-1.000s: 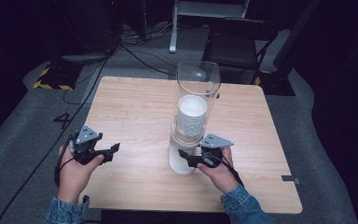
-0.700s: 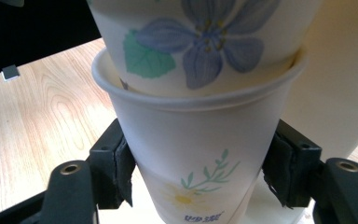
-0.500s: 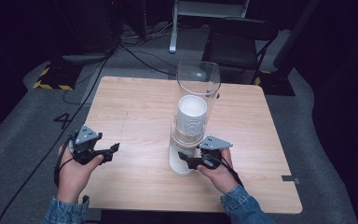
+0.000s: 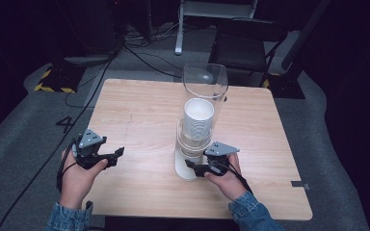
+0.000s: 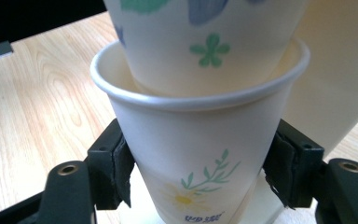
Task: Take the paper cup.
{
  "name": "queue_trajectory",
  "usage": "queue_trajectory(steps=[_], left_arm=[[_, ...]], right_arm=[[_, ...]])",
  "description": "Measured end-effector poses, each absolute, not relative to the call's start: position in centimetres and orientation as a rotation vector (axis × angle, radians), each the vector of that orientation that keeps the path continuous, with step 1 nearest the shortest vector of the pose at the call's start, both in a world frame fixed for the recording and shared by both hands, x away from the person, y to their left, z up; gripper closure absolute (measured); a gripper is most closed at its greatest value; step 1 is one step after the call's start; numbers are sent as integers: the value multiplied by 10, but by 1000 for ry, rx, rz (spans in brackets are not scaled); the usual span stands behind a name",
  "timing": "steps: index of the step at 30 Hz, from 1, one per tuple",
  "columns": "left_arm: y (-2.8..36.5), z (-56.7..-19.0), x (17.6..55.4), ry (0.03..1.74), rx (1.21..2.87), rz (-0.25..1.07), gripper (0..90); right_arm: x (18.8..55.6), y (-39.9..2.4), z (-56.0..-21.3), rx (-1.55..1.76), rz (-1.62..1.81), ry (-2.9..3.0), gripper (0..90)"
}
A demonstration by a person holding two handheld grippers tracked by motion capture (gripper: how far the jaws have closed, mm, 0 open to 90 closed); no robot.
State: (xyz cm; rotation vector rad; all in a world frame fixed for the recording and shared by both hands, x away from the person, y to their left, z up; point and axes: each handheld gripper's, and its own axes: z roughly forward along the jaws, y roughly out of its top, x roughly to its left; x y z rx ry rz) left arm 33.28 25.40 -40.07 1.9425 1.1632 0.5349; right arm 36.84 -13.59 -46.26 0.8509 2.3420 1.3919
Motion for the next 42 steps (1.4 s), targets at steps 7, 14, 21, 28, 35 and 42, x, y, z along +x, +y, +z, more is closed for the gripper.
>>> queue_trajectory(steps=[7, 14, 21, 28, 35, 42], left_arm=[[250, -401, 336, 1153, 1948, 526, 247], [247, -401, 339, 1143, 1952, 519, 247], [244, -401, 342, 1137, 1954, 519, 247], [243, -401, 343, 1135, 1956, 520, 246], [243, -402, 343, 1139, 1957, 521, 246], [244, -403, 343, 1140, 1968, 519, 246]], right_arm=[[367, -146, -463, 871, 1321, 2363, 328], [366, -153, -462, 883, 1280, 2361, 328], [369, -169, -458, 932, 1221, 2329, 328], [373, -187, -450, 994, 1209, 2265, 329], [378, -203, -442, 1062, 1247, 2184, 328], [382, -220, -433, 1129, 1313, 2085, 321]])
